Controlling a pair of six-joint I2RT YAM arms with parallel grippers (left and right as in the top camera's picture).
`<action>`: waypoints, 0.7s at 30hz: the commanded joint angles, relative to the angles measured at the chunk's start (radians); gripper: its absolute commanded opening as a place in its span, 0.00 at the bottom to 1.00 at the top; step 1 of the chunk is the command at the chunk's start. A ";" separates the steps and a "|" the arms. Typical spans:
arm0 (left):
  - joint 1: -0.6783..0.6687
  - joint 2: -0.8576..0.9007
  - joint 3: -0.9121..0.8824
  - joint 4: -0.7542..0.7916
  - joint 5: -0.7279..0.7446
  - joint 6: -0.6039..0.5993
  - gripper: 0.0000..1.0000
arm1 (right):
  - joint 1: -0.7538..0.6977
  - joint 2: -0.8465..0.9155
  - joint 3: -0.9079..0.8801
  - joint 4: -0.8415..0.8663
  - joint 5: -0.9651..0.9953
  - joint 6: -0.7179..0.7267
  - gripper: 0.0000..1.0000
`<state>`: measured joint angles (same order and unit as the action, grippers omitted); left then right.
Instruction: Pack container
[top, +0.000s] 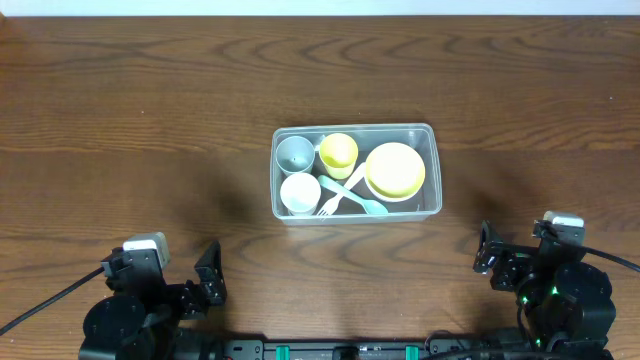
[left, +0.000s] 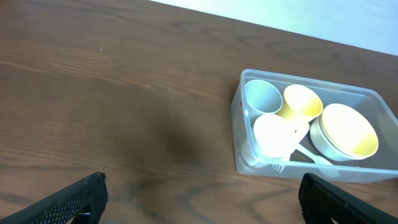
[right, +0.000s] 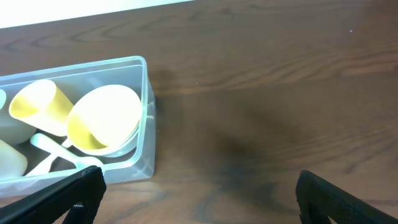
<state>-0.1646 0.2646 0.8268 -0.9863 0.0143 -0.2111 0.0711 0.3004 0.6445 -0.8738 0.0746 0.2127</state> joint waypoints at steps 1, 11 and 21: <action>0.002 -0.003 -0.006 -0.004 -0.015 -0.012 0.98 | 0.003 -0.006 -0.007 -0.003 -0.015 0.019 0.99; 0.002 -0.003 -0.006 -0.004 -0.015 -0.012 0.98 | 0.003 -0.006 -0.007 -0.016 -0.015 0.019 0.99; 0.002 -0.003 -0.006 -0.004 -0.015 -0.012 0.98 | 0.001 -0.016 -0.008 -0.105 -0.011 0.018 0.99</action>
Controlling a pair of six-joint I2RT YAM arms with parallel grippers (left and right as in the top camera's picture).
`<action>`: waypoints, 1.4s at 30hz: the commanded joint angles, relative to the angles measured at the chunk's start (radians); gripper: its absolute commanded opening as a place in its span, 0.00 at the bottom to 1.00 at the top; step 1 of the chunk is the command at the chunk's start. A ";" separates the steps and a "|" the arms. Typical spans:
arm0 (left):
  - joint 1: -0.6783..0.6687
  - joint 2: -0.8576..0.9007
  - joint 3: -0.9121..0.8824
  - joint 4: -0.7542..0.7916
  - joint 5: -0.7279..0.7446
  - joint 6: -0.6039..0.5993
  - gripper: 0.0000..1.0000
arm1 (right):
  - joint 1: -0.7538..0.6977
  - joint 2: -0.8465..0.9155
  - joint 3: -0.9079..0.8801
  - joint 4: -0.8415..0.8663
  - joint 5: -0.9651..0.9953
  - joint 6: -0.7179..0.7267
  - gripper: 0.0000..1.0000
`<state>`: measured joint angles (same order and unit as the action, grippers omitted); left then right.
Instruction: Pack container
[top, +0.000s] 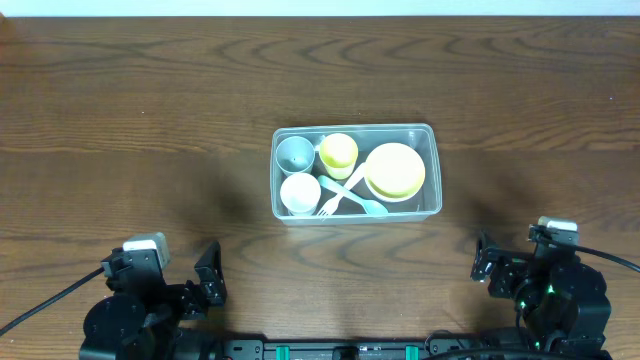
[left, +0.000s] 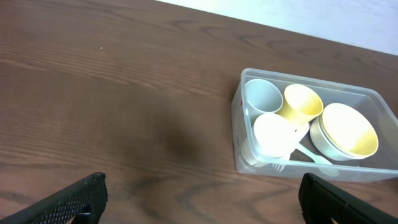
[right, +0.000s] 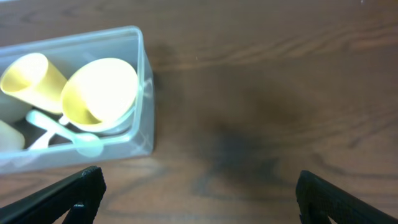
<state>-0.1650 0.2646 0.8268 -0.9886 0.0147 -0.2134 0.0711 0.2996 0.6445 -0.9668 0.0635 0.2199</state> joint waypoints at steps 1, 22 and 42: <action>0.002 -0.003 -0.006 -0.002 -0.015 -0.010 0.98 | 0.002 -0.021 -0.010 -0.011 0.000 0.011 0.99; 0.002 -0.003 -0.006 -0.002 -0.015 -0.010 0.98 | 0.022 -0.295 -0.382 0.545 -0.101 -0.117 0.99; 0.002 -0.003 -0.006 -0.002 -0.016 -0.010 0.98 | 0.028 -0.295 -0.639 0.893 -0.075 -0.330 0.99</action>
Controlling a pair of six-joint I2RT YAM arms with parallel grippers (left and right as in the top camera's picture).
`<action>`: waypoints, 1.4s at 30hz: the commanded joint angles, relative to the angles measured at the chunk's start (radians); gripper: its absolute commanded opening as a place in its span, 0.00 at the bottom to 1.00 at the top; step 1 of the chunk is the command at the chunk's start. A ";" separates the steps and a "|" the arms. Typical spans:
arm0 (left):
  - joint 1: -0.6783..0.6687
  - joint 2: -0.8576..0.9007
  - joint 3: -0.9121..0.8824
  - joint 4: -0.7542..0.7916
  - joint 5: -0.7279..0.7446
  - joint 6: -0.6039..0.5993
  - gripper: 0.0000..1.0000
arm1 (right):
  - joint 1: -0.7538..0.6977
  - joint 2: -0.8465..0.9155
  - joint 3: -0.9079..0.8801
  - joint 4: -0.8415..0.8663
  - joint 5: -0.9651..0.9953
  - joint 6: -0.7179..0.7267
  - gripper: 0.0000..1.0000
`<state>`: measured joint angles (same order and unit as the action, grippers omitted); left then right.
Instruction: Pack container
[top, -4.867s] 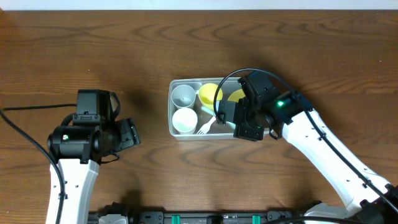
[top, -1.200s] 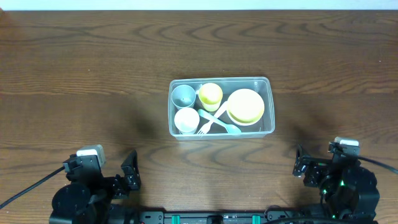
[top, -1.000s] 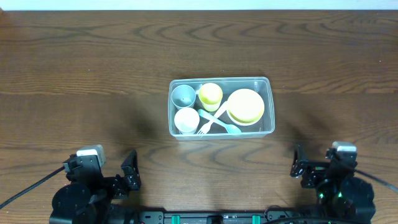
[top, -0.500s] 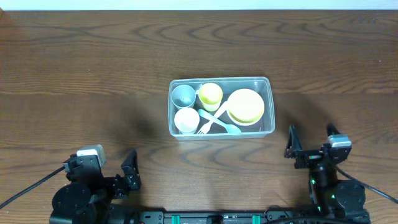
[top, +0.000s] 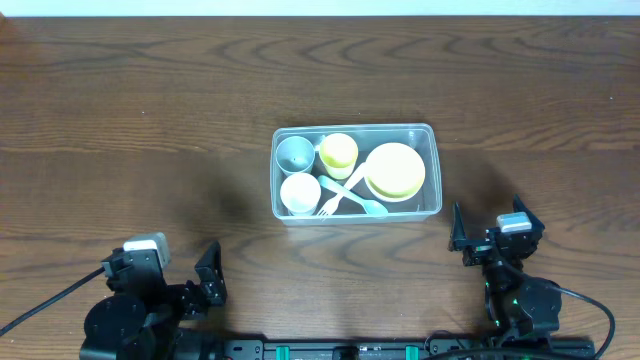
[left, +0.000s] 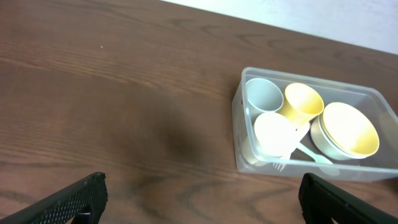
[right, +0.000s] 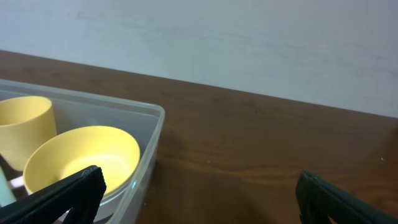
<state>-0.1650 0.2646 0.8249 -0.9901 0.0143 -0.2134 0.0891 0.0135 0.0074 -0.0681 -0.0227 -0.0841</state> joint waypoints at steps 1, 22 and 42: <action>0.002 -0.003 -0.004 0.000 -0.015 -0.010 0.98 | 0.010 -0.009 -0.002 -0.005 0.011 -0.026 0.99; 0.002 -0.003 -0.004 0.000 -0.015 -0.010 0.98 | 0.010 -0.009 -0.002 -0.005 0.011 -0.026 0.99; 0.071 -0.150 -0.107 -0.046 -0.054 -0.005 0.98 | 0.010 -0.008 -0.002 -0.005 0.011 -0.026 0.99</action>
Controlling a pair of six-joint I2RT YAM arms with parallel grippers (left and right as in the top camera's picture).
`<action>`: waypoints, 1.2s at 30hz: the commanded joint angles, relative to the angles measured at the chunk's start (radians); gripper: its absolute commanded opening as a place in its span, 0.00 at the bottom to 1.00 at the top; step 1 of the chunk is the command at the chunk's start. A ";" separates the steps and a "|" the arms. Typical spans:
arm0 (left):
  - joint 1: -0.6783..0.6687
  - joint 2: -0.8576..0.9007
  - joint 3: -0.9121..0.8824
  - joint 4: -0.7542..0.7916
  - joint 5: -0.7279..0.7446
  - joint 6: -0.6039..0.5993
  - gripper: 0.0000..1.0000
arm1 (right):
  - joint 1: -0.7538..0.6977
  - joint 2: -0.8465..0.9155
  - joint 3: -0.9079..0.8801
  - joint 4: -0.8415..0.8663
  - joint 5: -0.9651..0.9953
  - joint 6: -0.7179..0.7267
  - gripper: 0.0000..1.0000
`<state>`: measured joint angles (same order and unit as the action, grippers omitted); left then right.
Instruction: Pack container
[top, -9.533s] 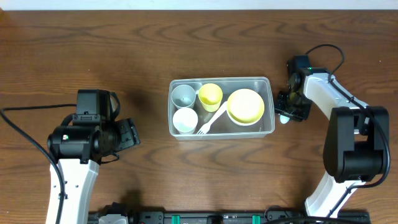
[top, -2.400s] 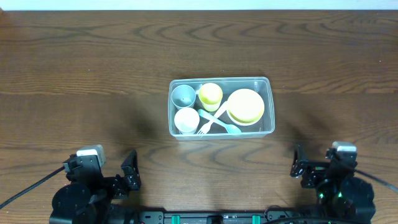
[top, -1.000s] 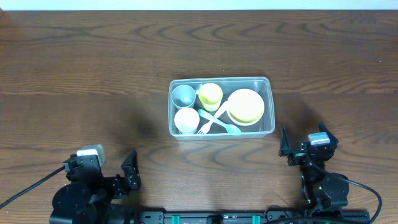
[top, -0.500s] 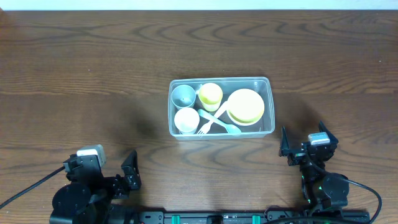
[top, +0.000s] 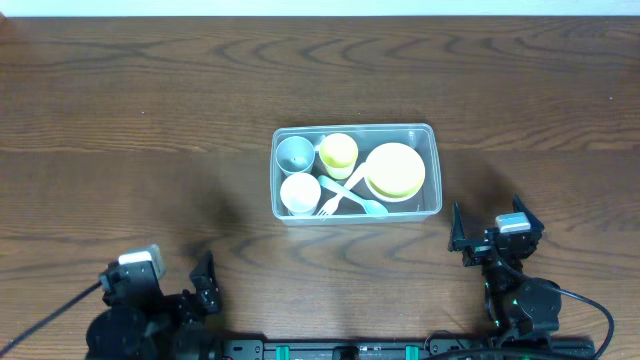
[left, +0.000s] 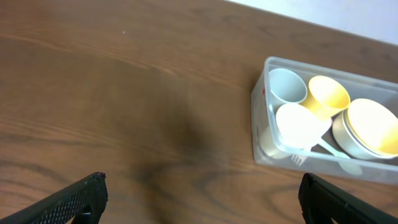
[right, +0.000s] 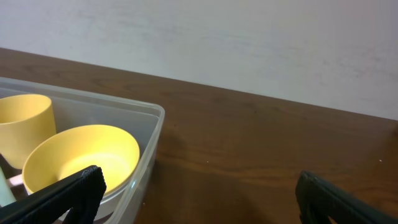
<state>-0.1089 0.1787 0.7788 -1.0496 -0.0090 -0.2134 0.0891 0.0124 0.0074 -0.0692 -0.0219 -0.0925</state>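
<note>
A clear plastic container (top: 355, 127) sits mid-table. Inside it are a grey cup (top: 294, 153), a yellow cup (top: 338, 152), a white cup (top: 300, 192), a yellow bowl (top: 394, 169), a white fork (top: 328, 207) and a pale blue spoon (top: 362, 202). My left gripper (left: 200, 190) is open and empty at the near left edge, far from the container (left: 261, 143). Just off the container's near right corner, my right gripper (right: 199, 183) is low, open and empty, facing the bowl (right: 81, 158).
Bare wooden table (top: 120, 120) surrounds the container on all sides. A pale wall (right: 217, 43) rises behind the far edge. The arm bases line the near edge.
My left arm has drawn back toward the near edge, and the container now sits further right in its wrist view. The right arm and the container's contents are as they were.
Both grippers were open at the near corners with the container holding all its items. The right arm then shifted slightly back, then stood lower and closer to the container's right corner. Now the left arm has pulled back. Nothing in the container has moved.
</note>
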 joint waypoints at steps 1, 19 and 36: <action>0.020 -0.100 -0.100 0.037 -0.034 -0.003 0.98 | 0.010 -0.007 -0.002 -0.004 0.011 -0.017 0.99; 0.047 -0.177 -0.684 1.065 -0.067 0.177 0.98 | 0.010 -0.007 -0.002 -0.004 0.010 -0.017 0.99; 0.047 -0.177 -0.775 0.987 -0.123 0.183 0.98 | 0.010 -0.007 -0.002 -0.004 0.010 -0.017 0.99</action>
<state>-0.0669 0.0101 0.0185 -0.0154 -0.1055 -0.0471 0.0891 0.0120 0.0074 -0.0692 -0.0185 -0.0959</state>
